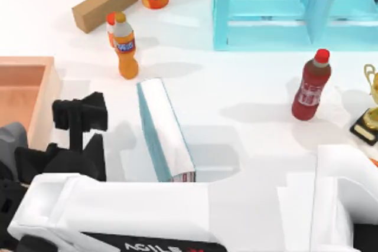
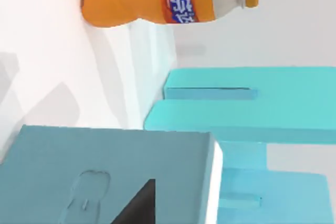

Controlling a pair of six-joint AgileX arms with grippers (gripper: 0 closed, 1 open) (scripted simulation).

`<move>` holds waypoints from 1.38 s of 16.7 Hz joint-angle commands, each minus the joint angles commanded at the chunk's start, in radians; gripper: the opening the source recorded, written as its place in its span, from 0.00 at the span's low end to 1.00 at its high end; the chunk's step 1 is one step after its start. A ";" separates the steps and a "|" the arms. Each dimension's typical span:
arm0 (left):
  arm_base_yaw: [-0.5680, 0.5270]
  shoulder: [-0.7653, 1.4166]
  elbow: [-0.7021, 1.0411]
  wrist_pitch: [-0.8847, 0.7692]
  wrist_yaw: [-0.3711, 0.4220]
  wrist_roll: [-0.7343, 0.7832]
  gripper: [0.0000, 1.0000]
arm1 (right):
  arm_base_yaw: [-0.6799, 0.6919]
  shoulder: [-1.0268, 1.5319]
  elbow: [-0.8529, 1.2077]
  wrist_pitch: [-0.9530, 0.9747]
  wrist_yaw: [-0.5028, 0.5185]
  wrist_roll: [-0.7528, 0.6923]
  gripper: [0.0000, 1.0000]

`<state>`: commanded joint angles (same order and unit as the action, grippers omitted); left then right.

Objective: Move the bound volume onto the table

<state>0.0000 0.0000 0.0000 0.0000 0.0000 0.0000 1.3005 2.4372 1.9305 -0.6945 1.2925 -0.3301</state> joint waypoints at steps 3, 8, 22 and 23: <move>0.000 0.000 0.000 0.000 0.000 0.000 1.00 | 0.000 0.000 0.000 0.000 0.000 0.000 1.00; 0.000 0.000 0.000 0.000 0.000 0.000 1.00 | -0.001 -0.039 0.025 -0.012 -0.002 0.000 1.00; 0.000 0.000 0.000 0.000 0.000 0.000 1.00 | 0.330 0.191 0.456 -0.887 0.003 0.739 1.00; 0.000 0.000 0.000 0.000 0.000 0.000 1.00 | 0.337 0.210 0.493 -0.978 -0.002 0.805 1.00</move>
<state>0.0000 0.0000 0.0000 0.0000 0.0000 0.0000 1.6379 2.6470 2.4237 -1.6721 1.2909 0.4745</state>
